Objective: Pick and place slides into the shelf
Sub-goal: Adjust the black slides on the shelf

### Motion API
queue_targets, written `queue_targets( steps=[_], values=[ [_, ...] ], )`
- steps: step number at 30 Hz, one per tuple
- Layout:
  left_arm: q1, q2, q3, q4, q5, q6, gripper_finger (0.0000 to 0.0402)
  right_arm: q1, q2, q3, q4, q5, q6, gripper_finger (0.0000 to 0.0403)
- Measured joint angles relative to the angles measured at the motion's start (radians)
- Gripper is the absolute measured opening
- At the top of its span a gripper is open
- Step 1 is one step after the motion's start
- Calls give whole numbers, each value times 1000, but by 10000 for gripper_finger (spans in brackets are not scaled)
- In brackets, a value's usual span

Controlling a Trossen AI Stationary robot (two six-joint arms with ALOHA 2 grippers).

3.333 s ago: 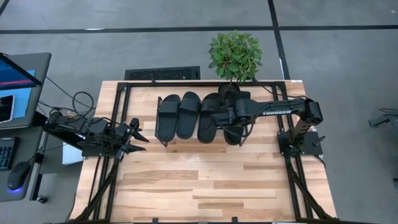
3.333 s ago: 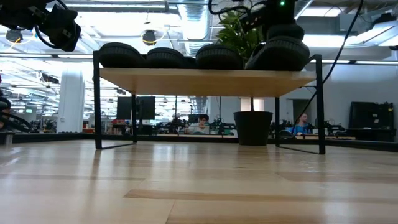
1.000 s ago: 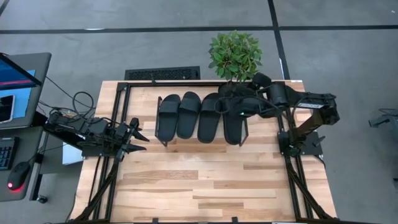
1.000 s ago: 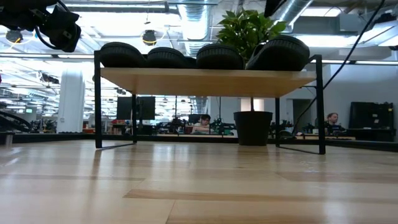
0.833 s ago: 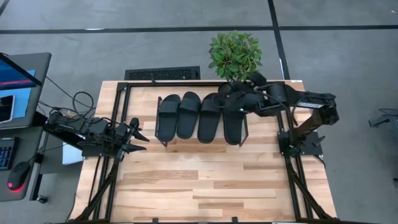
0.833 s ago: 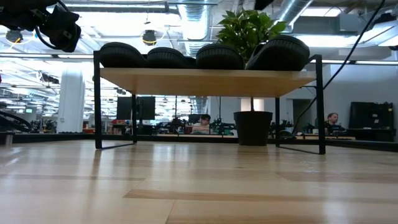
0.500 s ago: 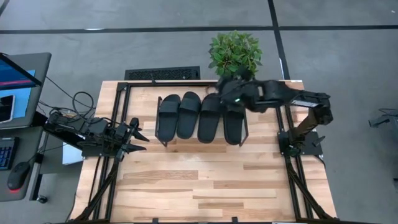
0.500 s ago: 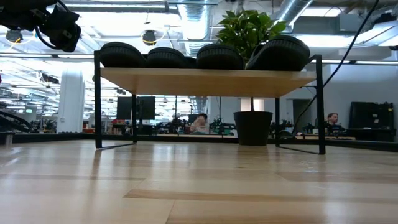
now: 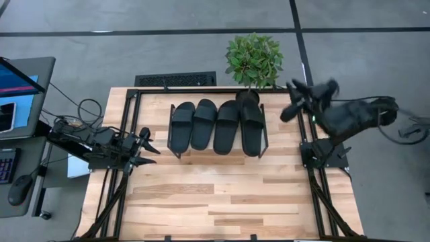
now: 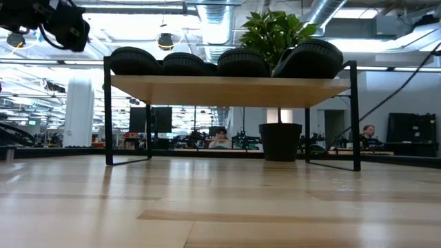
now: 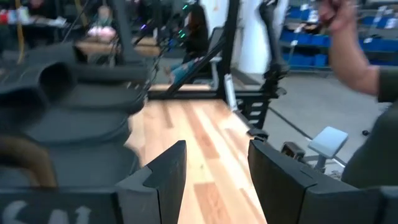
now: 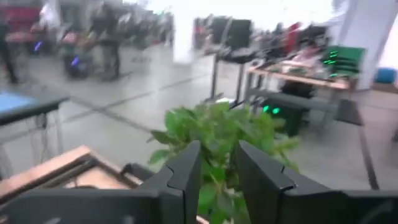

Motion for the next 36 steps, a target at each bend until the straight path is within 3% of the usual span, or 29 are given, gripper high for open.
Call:
queue_targets(
  steps=[4,6,8,14,17,19,22,26,32,36],
  values=[
    [-30,0,0,50,27,40,160,83,-135,-282,282,180,-96,85],
    [-42,0,0,71,31,57,160,81,-192,-346,322,157,-135,82],
    [-50,0,0,83,31,66,160,69,-227,-375,338,69,-139,80],
    [-54,0,0,93,31,71,160,-25,-235,-379,495,-195,-153,79],
    [-54,0,0,94,30,91,160,-75,-206,-379,649,-262,-157,79],
    [-54,0,0,96,30,100,160,-93,-181,-379,715,-307,-243,79],
    [-54,0,0,96,30,102,160,-105,-136,-379,771,-295,-412,79],
    [-54,0,0,95,30,102,160,-157,-57,-379,808,-149,-545,72],
    [-54,0,0,94,30,102,160,-222,3,-379,803,-259,-603,34],
    [-54,0,0,93,30,101,160,-236,-1,-379,764,-251,-606,6]
  ],
)
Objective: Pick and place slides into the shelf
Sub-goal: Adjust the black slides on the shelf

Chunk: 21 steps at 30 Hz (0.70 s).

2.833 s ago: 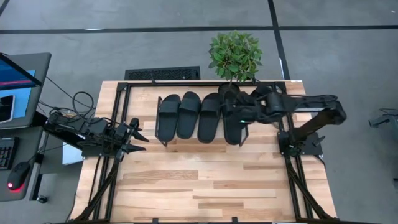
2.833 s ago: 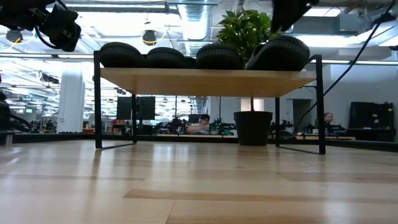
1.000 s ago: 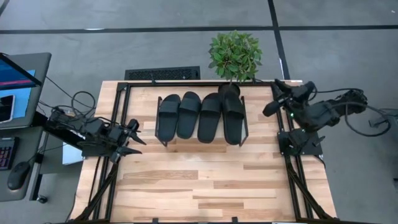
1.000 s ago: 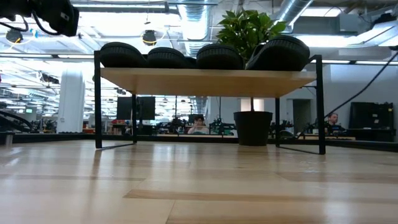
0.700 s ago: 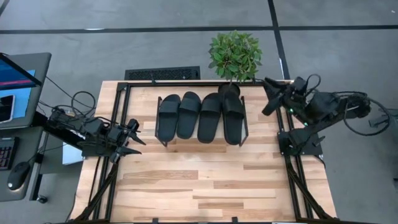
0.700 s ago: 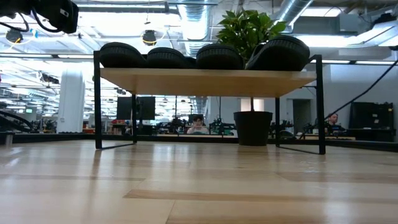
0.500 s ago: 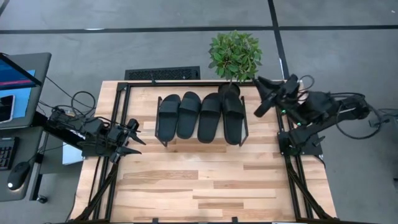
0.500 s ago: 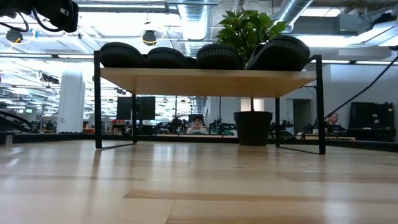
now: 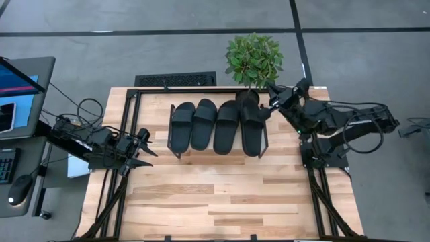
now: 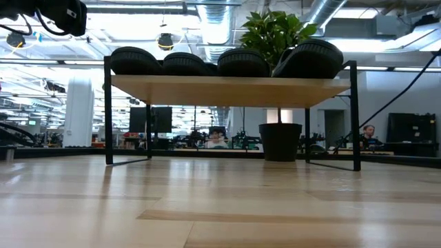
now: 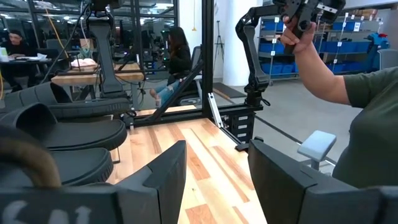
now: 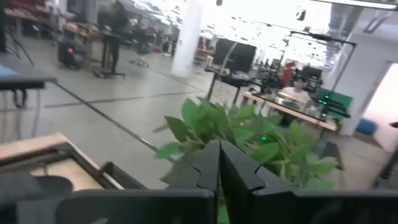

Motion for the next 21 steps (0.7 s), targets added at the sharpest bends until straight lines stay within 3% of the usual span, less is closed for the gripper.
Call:
queue_targets(
  steps=[9,13,16,21],
  values=[
    [0,0,0,-18,0,0,160,-2,-1,0,-224,-13,81,0],
    [0,0,0,-18,-1,-1,160,-25,2,0,-447,-223,175,0],
    [0,0,0,-18,0,-1,160,-55,-10,0,-501,-353,233,0],
    [0,0,0,-17,0,-2,160,-136,-89,0,-546,-744,153,0]
  ],
)
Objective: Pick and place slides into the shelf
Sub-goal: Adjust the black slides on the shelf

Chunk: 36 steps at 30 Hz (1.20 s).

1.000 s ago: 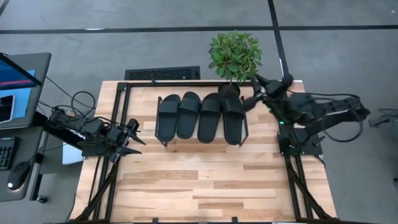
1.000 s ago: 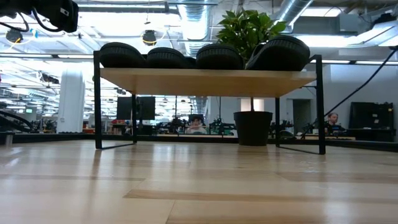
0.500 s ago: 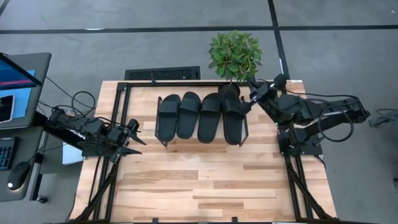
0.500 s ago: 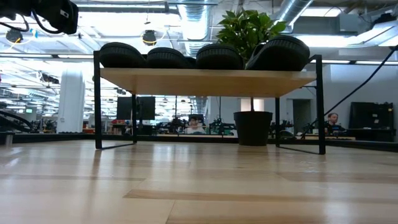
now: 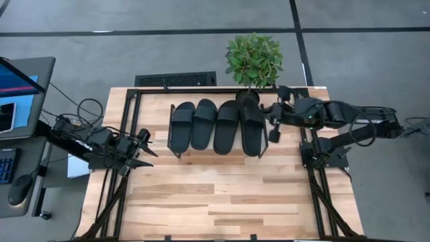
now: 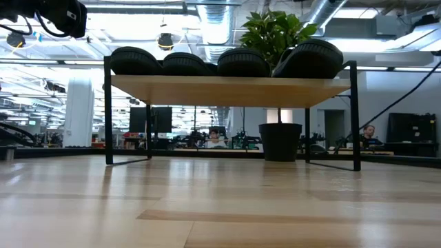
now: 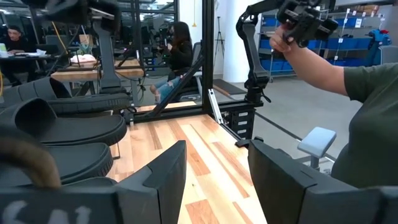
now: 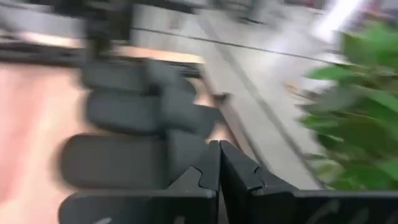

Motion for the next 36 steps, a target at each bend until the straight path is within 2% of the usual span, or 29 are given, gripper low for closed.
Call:
queue_targets(
  steps=[1,3,7,10,29,36],
  values=[
    [0,0,0,0,0,0,160,-26,-9,0,-18,-69,-7,0],
    [0,0,0,1,0,0,160,-85,-17,0,-66,-133,13,0],
    [0,0,0,3,0,0,160,-198,23,0,-221,-133,89,0],
    [0,0,0,3,-1,0,160,-240,71,0,-244,-141,108,0],
    [0,0,0,-6,-1,0,160,-224,368,5,-214,-140,91,0],
    [0,0,0,-7,-1,0,160,-227,427,11,-222,-136,103,0]
  ],
)
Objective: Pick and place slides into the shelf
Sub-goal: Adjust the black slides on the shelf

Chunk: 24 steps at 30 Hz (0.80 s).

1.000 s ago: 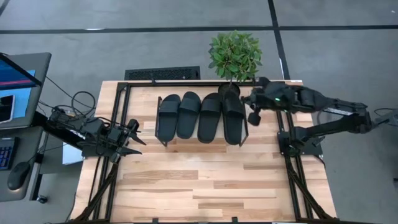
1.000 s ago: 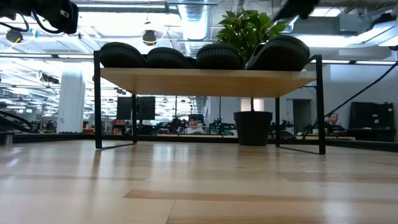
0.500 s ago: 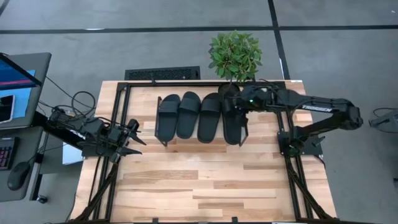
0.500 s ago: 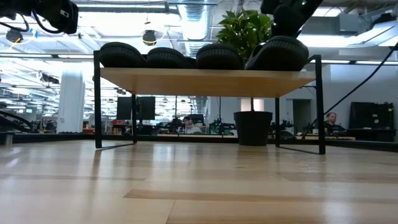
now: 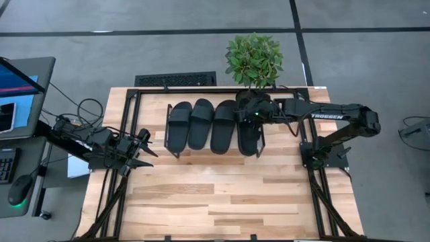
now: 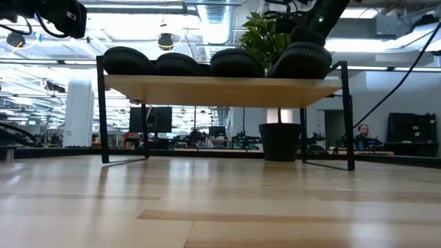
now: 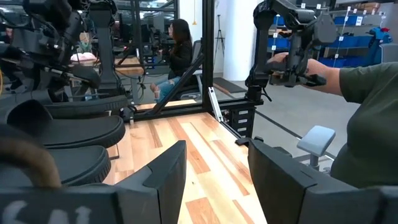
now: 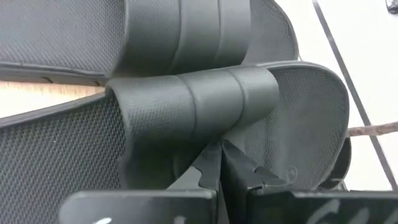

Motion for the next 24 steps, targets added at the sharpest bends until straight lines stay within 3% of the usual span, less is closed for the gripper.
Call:
queue_targets(
  steps=[9,16,21,24],
  values=[
    [0,0,0,-2,0,-6,160,-23,4,4,-82,-2,106,0],
    [0,0,0,-1,0,-6,160,-5,12,6,-146,153,123,0],
    [0,0,0,-1,-2,-6,160,23,18,58,-337,291,148,0],
    [0,0,0,-1,-2,-6,160,39,22,106,-396,319,165,0]
  ],
)
